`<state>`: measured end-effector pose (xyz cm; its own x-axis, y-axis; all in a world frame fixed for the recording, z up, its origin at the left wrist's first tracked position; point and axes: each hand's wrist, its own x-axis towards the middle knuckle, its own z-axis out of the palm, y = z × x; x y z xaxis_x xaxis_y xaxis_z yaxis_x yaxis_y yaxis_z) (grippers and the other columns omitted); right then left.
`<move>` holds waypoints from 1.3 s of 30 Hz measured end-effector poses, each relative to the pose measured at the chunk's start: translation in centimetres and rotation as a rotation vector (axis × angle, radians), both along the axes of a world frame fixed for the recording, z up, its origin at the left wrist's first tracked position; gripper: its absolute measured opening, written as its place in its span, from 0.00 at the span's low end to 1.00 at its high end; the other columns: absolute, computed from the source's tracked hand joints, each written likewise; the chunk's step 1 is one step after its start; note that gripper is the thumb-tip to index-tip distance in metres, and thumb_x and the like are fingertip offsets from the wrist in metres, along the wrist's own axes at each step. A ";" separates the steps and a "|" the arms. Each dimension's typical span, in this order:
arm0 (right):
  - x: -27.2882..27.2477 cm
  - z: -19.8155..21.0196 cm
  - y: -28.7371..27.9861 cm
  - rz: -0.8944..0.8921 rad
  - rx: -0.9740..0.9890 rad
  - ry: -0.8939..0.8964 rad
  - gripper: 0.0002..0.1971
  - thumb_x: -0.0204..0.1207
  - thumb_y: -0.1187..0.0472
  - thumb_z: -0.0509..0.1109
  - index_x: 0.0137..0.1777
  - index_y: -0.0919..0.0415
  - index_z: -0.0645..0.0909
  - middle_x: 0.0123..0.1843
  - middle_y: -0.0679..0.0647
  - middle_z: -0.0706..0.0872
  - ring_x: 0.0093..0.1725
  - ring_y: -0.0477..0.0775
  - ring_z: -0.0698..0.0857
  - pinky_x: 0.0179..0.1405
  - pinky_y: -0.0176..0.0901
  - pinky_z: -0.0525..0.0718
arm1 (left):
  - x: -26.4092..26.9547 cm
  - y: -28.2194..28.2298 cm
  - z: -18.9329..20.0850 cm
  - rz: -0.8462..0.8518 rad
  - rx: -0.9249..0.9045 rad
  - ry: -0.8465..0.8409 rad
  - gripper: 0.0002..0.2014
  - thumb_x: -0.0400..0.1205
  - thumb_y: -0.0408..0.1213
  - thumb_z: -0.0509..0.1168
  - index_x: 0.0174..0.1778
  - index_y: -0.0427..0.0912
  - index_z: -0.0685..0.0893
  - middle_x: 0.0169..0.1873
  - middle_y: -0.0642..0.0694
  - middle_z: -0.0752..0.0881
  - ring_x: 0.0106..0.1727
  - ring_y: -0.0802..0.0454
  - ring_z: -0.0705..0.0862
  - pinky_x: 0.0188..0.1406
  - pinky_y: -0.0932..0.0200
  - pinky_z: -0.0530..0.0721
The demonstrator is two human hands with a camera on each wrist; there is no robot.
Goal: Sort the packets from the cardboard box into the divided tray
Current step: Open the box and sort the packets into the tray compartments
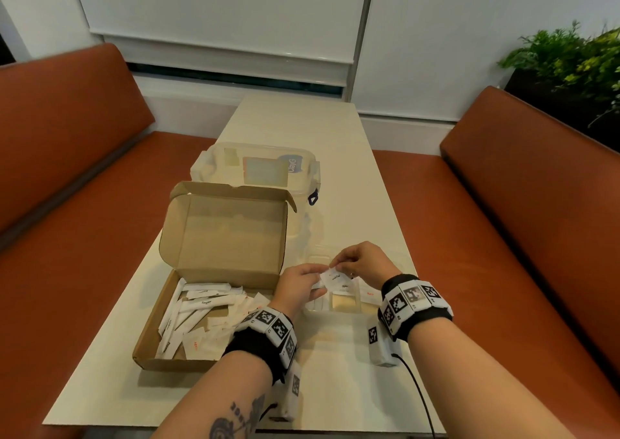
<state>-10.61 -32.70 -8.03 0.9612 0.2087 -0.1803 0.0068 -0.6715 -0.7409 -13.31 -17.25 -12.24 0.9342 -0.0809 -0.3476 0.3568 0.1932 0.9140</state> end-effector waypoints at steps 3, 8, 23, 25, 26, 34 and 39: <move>0.1 -0.4 0.8 -0.049 0.051 -0.033 0.04 0.74 0.69 0.72 0.45 0.63 0.87 0.32 0.53 0.85 0.33 0.47 0.81 0.38 0.35 0.83 | 0.0 0.1 -0.2 0.023 -0.038 0.025 0.06 0.83 0.31 0.64 0.46 0.37 0.86 0.46 0.43 0.84 0.47 0.52 0.84 0.34 0.69 0.87; -0.3 -1.4 1.4 -0.257 0.251 -0.029 0.10 0.71 0.62 0.77 0.48 0.61 0.80 0.35 0.57 0.87 0.31 0.52 0.84 0.31 0.38 0.83 | 0.2 0.0 -0.7 0.077 -0.028 0.000 0.08 0.83 0.29 0.64 0.54 0.30 0.84 0.45 0.40 0.83 0.45 0.52 0.83 0.33 0.71 0.86; 0.6 -2.2 -0.3 -0.248 -0.159 -0.163 0.09 0.78 0.68 0.64 0.52 0.63 0.85 0.43 0.59 0.88 0.41 0.54 0.81 0.43 0.41 0.79 | -0.1 0.0 -0.5 0.126 -0.073 -0.037 0.09 0.84 0.24 0.60 0.55 0.32 0.84 0.57 0.41 0.80 0.57 0.47 0.83 0.41 0.71 0.87; 0.6 -2.6 -0.3 -0.190 -0.278 -0.134 0.09 0.77 0.68 0.67 0.56 0.63 0.83 0.49 0.60 0.88 0.43 0.55 0.83 0.43 0.40 0.78 | -0.1 0.1 -0.5 0.128 -0.080 -0.039 0.09 0.84 0.24 0.60 0.55 0.32 0.84 0.59 0.40 0.80 0.58 0.47 0.83 0.42 0.71 0.87; 0.6 -2.8 -0.2 -0.161 -0.325 -0.118 0.09 0.76 0.69 0.67 0.55 0.64 0.83 0.50 0.60 0.88 0.46 0.56 0.84 0.44 0.40 0.78 | -0.1 0.1 -0.5 0.126 -0.080 -0.040 0.09 0.84 0.24 0.60 0.55 0.32 0.84 0.59 0.40 0.80 0.58 0.47 0.83 0.42 0.71 0.87; 0.7 -3.6 0.5 0.066 -0.584 -0.002 0.15 0.80 0.68 0.61 0.61 0.62 0.85 0.60 0.58 0.87 0.59 0.58 0.84 0.61 0.40 0.79 | -0.1 0.1 -0.7 0.099 -0.062 -0.051 0.10 0.84 0.24 0.60 0.58 0.31 0.84 0.60 0.39 0.80 0.53 0.51 0.83 0.45 0.70 0.86; 1.0 -3.7 0.6 0.134 -0.612 -0.003 0.15 0.80 0.68 0.62 0.62 0.59 0.84 0.61 0.57 0.86 0.59 0.56 0.84 0.62 0.41 0.78 | -0.2 0.1 -0.6 0.089 -0.053 -0.053 0.11 0.84 0.23 0.60 0.58 0.30 0.84 0.60 0.38 0.80 0.53 0.51 0.82 0.42 0.72 0.86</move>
<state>-9.63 -32.08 -11.71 0.9345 0.1872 -0.3027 0.1217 -0.9673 -0.2226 -13.49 -17.16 -12.81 0.9555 -0.0132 -0.2948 0.2872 0.2703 0.9189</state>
